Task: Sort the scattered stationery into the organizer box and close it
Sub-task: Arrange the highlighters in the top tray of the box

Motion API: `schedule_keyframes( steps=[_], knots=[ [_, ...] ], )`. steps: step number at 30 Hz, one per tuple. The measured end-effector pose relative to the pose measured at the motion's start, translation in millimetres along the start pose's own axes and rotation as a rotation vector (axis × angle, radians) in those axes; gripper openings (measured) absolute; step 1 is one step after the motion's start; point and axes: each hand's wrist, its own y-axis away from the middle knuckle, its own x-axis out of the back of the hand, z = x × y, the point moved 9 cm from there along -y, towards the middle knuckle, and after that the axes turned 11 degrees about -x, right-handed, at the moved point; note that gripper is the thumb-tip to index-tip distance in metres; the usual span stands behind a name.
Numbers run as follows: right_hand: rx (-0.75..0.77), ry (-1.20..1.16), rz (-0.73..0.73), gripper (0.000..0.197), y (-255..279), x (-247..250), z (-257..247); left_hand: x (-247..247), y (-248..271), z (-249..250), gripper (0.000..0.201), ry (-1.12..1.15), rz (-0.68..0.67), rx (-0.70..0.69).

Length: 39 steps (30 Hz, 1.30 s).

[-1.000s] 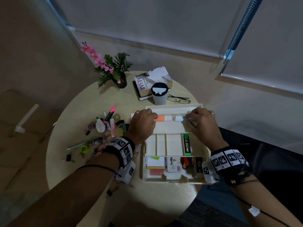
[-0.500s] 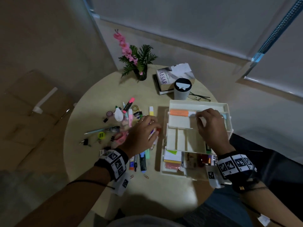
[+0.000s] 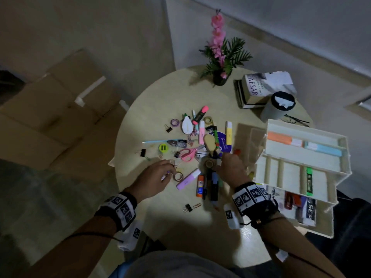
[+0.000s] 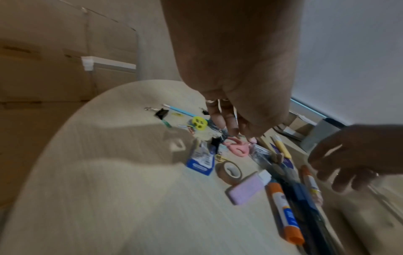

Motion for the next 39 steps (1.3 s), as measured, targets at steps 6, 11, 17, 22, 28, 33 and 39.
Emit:
schedule_keyframes(
  steps=[6,11,17,22,28,33,39],
  knots=[
    [-0.205,-0.035,-0.013,0.021,-12,-40,21,3,16,-47,0.016,0.076,0.008,0.074],
    [-0.258,-0.133,0.031,0.028,-1,-26,11,5,-15,-48,0.016,0.161,0.008,0.087],
    [-0.283,-0.259,0.169,0.031,19,-2,16,14,-126,-18,0.022,0.095,-0.011,0.027],
    [-0.246,-0.351,0.186,0.037,47,15,19,3,-217,14,0.050,-0.313,-0.279,-0.230],
    [-0.260,-0.396,0.274,0.025,71,35,28,-24,-250,15,0.033,-0.769,-0.532,-0.467],
    [-0.240,-0.429,0.272,0.027,76,19,41,-31,-252,13,0.022,-0.849,-0.621,-0.543],
    [-0.241,-0.444,0.281,0.023,81,14,43,-33,-243,18,0.023,-0.916,-0.673,-0.630]
  ],
)
